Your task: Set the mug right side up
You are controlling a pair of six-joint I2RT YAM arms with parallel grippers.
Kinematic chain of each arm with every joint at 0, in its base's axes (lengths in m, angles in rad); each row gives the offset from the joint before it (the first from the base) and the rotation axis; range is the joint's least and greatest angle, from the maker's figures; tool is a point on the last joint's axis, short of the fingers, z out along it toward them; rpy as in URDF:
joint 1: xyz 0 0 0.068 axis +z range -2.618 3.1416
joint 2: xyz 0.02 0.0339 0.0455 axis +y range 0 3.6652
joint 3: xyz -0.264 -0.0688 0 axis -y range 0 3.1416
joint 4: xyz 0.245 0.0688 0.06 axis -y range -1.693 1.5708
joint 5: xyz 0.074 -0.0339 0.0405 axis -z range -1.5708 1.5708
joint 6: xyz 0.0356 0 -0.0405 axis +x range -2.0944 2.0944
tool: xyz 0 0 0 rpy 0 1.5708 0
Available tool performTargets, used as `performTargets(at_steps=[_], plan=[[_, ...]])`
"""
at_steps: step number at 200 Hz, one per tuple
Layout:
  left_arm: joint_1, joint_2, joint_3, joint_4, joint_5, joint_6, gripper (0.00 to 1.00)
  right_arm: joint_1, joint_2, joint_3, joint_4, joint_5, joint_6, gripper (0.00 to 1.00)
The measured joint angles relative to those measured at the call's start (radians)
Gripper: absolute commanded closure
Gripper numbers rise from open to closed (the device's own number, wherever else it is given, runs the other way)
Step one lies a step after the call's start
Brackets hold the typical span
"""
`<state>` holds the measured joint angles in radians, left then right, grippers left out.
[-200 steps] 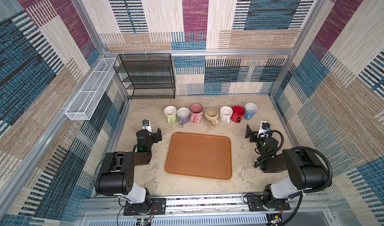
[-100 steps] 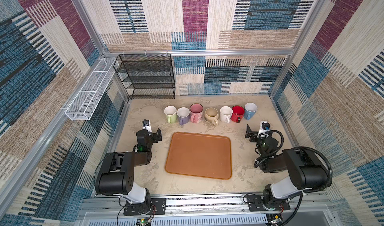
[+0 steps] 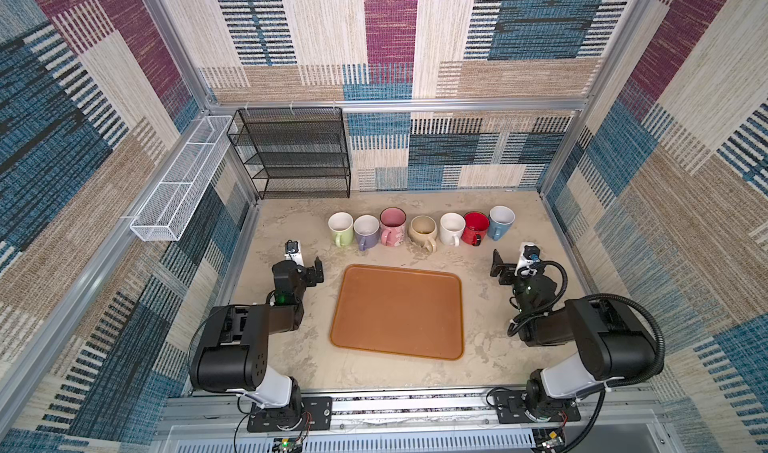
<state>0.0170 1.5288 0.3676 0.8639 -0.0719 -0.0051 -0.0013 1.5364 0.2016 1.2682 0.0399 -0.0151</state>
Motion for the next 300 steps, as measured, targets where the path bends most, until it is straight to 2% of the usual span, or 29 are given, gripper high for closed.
performTargets(at_steps=[27, 48, 85, 100, 123, 300], plan=[[0.0, 0.016, -0.179, 0.208, -0.043, -0.016, 0.01, 0.0, -0.014, -0.06, 0.049, -0.022, -0.001, 0.01], [0.0, 0.044, -0.2, 0.306, -0.061, -0.022, 0.01, 0.0, -0.016, -0.079, 0.081, -0.032, -0.006, 0.0], [-0.006, -0.007, 0.032, 0.119, -0.08, -0.025, 0.01, 0.0, -0.006, -0.005, 0.048, -0.031, -0.005, 0.0], [-0.01, -0.008, -0.008, 0.137, -0.083, -0.025, 0.01, 0.0, -0.004, -0.003, 0.032, -0.029, -0.005, 0.0], [-0.013, 0.008, 0.042, -0.016, -0.079, -0.024, 0.01, 0.0, -0.003, 0.0, 0.019, -0.028, -0.005, 0.0], [-0.011, 0.01, 0.061, -0.027, -0.079, -0.024, 0.01, 0.0, -0.003, 0.001, -0.003, -0.029, -0.005, 0.0]])
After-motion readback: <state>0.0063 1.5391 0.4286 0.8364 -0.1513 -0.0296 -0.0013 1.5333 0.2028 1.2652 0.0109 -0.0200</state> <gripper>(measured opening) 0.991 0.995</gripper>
